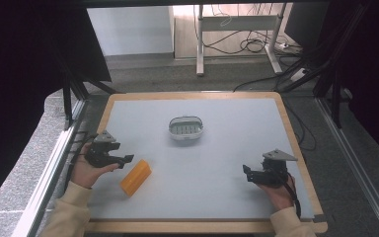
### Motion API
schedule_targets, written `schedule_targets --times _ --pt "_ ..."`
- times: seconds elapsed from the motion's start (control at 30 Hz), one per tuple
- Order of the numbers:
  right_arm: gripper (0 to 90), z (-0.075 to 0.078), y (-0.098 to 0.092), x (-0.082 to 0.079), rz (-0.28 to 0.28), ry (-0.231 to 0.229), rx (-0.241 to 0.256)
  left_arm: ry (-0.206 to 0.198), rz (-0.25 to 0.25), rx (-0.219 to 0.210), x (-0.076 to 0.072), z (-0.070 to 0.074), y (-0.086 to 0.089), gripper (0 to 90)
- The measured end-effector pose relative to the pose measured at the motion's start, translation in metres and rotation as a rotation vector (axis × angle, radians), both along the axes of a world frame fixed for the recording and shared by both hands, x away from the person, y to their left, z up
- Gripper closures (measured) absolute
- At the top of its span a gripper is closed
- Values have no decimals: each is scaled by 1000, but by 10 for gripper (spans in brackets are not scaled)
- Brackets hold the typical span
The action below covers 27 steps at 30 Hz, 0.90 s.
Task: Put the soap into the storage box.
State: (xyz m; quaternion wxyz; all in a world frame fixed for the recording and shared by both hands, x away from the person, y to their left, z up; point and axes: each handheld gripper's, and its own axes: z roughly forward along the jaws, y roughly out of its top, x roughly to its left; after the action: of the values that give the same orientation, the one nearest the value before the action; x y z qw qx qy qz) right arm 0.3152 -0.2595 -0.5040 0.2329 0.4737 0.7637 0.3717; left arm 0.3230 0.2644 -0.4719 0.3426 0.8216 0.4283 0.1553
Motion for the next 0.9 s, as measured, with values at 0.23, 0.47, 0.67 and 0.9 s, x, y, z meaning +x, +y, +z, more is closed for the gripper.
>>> schedule_targets --times 0.23,0.47,0.67,0.9 --pt "137 2 -4 -8 28 -30 -4 2 -22 11 -2 3 -4 249" --pt "138 2 -2 -9 19 -33 -15 4 -3 1 -6 5 2 252" --pt "139 -1 -1 -6 11 -33 -26 12 -18 12 -7 5 1 247" --pt "146 -2 -2 -7 14 -30 -7 12 4 12 -8 9 2 240"
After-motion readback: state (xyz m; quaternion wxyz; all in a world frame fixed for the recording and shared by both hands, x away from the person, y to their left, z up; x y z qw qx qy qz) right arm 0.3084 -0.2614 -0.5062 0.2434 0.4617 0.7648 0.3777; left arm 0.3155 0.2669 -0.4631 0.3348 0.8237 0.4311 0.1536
